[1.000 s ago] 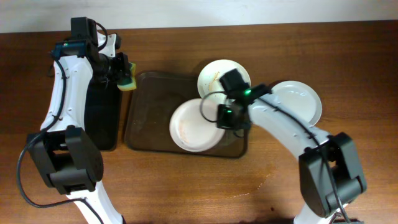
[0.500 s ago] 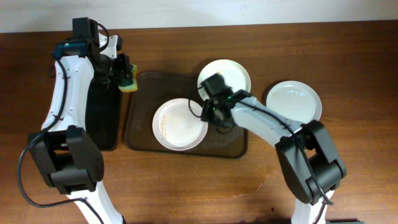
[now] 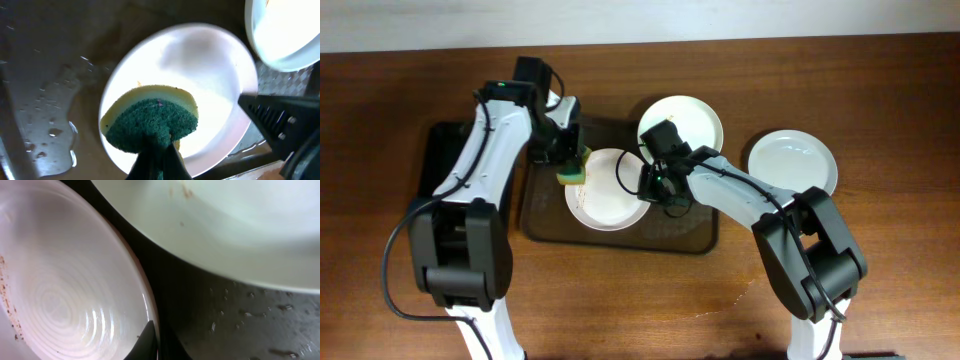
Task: Clean dirty plates on tray and stack at the side
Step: 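Scrub the held plate with the sponge in the left gripper, then carry the plate right and stack it on the cleaned plate with the right gripper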
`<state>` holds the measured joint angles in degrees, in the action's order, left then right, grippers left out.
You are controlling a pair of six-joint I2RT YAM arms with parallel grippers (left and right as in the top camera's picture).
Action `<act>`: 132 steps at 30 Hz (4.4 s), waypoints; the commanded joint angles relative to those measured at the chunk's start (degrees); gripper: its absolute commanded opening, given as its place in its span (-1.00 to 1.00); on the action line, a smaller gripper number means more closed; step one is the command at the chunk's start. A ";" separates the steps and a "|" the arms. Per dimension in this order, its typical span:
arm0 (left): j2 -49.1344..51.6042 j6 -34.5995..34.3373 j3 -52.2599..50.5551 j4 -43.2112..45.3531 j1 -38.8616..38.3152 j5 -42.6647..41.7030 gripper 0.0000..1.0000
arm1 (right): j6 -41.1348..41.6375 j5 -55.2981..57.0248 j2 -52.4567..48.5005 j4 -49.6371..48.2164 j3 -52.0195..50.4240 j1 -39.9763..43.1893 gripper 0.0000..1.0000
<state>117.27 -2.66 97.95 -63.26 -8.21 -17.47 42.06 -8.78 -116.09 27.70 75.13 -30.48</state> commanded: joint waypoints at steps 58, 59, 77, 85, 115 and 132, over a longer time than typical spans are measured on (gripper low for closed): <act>-0.28 -21.38 -29.62 38.71 1.57 10.03 -0.99 | 0.35 -0.09 -1.42 0.20 0.68 -0.26 -0.92; -0.28 -21.62 -29.62 41.27 1.55 10.03 -0.99 | 0.35 -0.07 -1.42 0.22 0.68 -0.26 -0.92; -0.31 -2.80 -29.59 59.43 -7.02 -2.29 -0.99 | 0.13 -0.07 -1.42 0.55 0.68 -0.26 -0.92; -0.31 -8.83 -29.59 41.97 -2.73 5.97 -0.99 | 0.13 -0.09 -1.42 0.55 0.68 -0.26 -0.92; -0.28 -10.49 7.41 4.42 6.93 -2.34 -0.99 | 0.22 -0.83 -3.19 -2.27 0.68 -0.31 -0.44; -0.28 -10.54 7.41 5.75 6.88 0.81 -0.99 | -5.49 0.09 7.10 9.84 4.00 0.31 -0.92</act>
<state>117.12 -14.33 104.53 -57.95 -1.48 -17.37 40.25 -15.27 -116.01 34.96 76.79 -30.20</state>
